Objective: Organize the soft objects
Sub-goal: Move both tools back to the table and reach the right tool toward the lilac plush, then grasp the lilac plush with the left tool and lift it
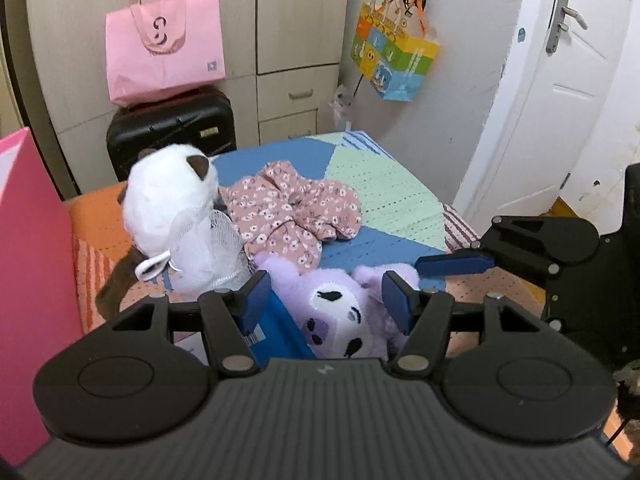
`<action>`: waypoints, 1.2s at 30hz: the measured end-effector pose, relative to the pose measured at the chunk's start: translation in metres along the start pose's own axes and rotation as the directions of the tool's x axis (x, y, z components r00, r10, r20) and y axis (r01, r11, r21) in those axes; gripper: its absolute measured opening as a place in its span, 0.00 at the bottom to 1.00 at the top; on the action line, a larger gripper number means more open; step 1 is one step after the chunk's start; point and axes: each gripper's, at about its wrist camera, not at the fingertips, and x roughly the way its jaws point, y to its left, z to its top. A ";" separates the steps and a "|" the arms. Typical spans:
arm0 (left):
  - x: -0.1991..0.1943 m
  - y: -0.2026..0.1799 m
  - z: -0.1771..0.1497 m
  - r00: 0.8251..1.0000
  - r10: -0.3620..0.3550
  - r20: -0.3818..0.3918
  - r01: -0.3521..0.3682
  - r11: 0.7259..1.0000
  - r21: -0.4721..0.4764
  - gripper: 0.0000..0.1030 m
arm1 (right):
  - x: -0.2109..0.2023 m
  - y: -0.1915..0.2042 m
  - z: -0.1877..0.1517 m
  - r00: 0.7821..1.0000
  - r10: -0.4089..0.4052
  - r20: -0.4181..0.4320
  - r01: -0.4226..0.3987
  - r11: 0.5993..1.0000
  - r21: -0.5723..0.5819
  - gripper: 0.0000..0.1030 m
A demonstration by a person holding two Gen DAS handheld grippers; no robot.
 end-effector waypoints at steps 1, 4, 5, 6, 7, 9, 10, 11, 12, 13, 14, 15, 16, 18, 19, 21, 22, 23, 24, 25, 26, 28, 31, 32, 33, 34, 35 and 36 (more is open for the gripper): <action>0.002 0.001 0.000 1.000 -0.004 -0.007 0.004 1.000 0.007 0.61 | 0.000 -0.002 -0.001 1.000 0.003 0.002 -0.003 1.000 0.006 0.74; 0.005 0.000 -0.001 0.999 -0.015 -0.028 0.016 1.000 0.015 0.66 | 0.000 -0.007 -0.002 1.000 -0.001 0.011 0.001 1.000 0.021 0.74; 0.006 0.000 -0.001 0.999 -0.033 -0.037 0.033 0.999 0.010 0.69 | -0.001 -0.009 -0.002 1.000 0.002 0.012 -0.003 1.000 0.025 0.74; 0.007 -0.001 -0.002 0.998 -0.049 -0.049 0.049 0.999 0.000 0.69 | -0.002 -0.010 -0.002 1.000 0.004 0.015 -0.004 1.000 0.030 0.74; 0.008 -0.001 -0.002 0.996 -0.070 -0.060 0.069 0.998 -0.012 0.69 | -0.003 -0.011 -0.003 1.000 0.003 0.018 -0.004 0.999 0.035 0.74; 0.008 -0.004 -0.005 0.995 -0.082 -0.064 0.082 0.997 -0.008 0.69 | -0.006 -0.012 -0.004 1.000 0.017 0.023 -0.018 0.999 0.044 0.74; 0.007 -0.006 -0.006 0.995 -0.081 -0.060 0.081 0.997 0.002 0.69 | -0.008 -0.013 -0.005 0.999 0.026 0.021 -0.027 0.998 0.051 0.74; 0.006 -0.008 -0.007 0.995 -0.083 -0.057 0.084 0.996 0.010 0.69 | -0.009 -0.013 -0.007 0.999 0.030 0.020 -0.031 0.998 0.058 0.74; 0.005 -0.010 -0.009 0.995 -0.089 -0.056 0.090 0.996 0.013 0.69 | -0.010 -0.013 -0.008 0.999 0.032 0.019 -0.033 0.997 0.064 0.74; 0.003 -0.011 -0.010 0.994 -0.098 -0.056 0.098 0.995 0.011 0.69 | -0.012 -0.012 -0.010 0.999 0.033 0.017 -0.034 0.997 0.071 0.74; 0.002 -0.011 -0.011 0.992 -0.109 -0.057 0.110 0.994 0.007 0.69 | -0.013 -0.011 -0.012 0.999 0.031 0.015 -0.032 0.997 0.076 0.74; 0.001 -0.012 -0.013 0.992 -0.115 -0.058 0.116 0.993 0.009 0.69 | -0.015 -0.009 -0.014 0.999 0.028 0.015 -0.029 0.996 0.079 0.75; -0.001 -0.014 -0.015 0.992 -0.108 -0.059 0.109 0.994 0.015 0.69 | -0.017 -0.006 -0.017 1.000 0.024 0.014 -0.025 0.997 0.078 0.75; -0.002 -0.019 -0.019 0.994 -0.085 -0.063 0.087 0.996 0.033 0.69 | -0.020 0.002 -0.021 1.000 0.014 0.016 -0.015 0.998 0.064 0.75; -0.003 -0.022 -0.020 0.996 -0.074 -0.058 0.077 0.996 0.042 0.69 | -0.022 0.007 -0.023 1.000 0.012 0.021 -0.014 0.998 0.054 0.76; -0.003 -0.027 -0.022 0.997 -0.056 -0.053 0.059 0.996 0.060 0.69 | -0.022 0.015 -0.024 1.000 0.016 0.025 -0.017 0.999 0.039 0.77; -0.003 -0.029 -0.023 0.998 -0.049 -0.050 0.052 0.997 0.065 0.69 | -0.021 0.018 -0.024 1.000 0.010 0.028 -0.011 0.999 0.035 0.77; -0.003 -0.030 -0.024 0.998 -0.045 -0.047 0.048 0.997 0.063 0.69 | -0.020 0.020 -0.022 1.000 -0.004 0.030 0.003 0.999 0.037 0.77; -0.003 -0.030 -0.025 0.998 -0.046 -0.045 0.049 0.997 0.058 0.69 | -0.017 0.022 -0.020 0.999 -0.024 0.035 0.022 0.999 0.039 0.78; -0.003 -0.029 -0.025 0.998 -0.047 -0.042 0.049 0.997 0.052 0.71 | -0.015 0.023 -0.019 0.998 -0.039 0.039 0.038 0.999 0.039 0.79; -0.003 -0.028 -0.026 0.998 -0.049 -0.040 0.051 0.998 0.045 0.73 | -0.013 0.024 -0.017 0.998 -0.053 0.041 0.051 0.998 0.040 0.81; -0.002 -0.025 -0.026 0.998 -0.048 -0.040 0.049 0.998 0.025 0.76 | -0.008 0.025 -0.015 0.997 -0.068 0.042 0.066 0.997 0.046 0.84; 0.000 -0.025 -0.028 0.998 -0.046 -0.042 0.047 0.999 0.014 0.78 | -0.006 0.028 -0.015 0.996 -0.072 0.049 0.069 0.996 0.062 0.84; 0.000 -0.026 -0.029 0.998 -0.043 -0.039 0.044 0.999 0.017 0.78 | -0.006 0.029 -0.015 0.996 -0.076 0.052 0.073 0.995 0.064 0.84; 0.000 -0.027 -0.029 0.999 -0.040 -0.035 0.040 0.999 0.019 0.79 | -0.006 0.030 -0.016 0.995 -0.084 0.055 0.080 0.995 0.064 0.84; 0.000 -0.028 -0.030 0.999 -0.037 -0.032 0.037 0.999 0.022 0.80 | -0.007 0.031 -0.016 0.994 -0.091 0.058 0.087 0.994 0.065 0.84; 0.000 -0.028 -0.031 0.999 -0.036 -0.028 0.036 0.999 0.023 0.81 | -0.007 0.033 -0.017 0.993 -0.098 0.061 0.094 0.993 0.065 0.84; 0.000 -0.029 -0.032 0.999 -0.035 -0.021 0.035 0.999 0.015 0.81 | -0.007 0.034 -0.017 0.992 -0.105 0.064 0.101 0.993 0.064 0.84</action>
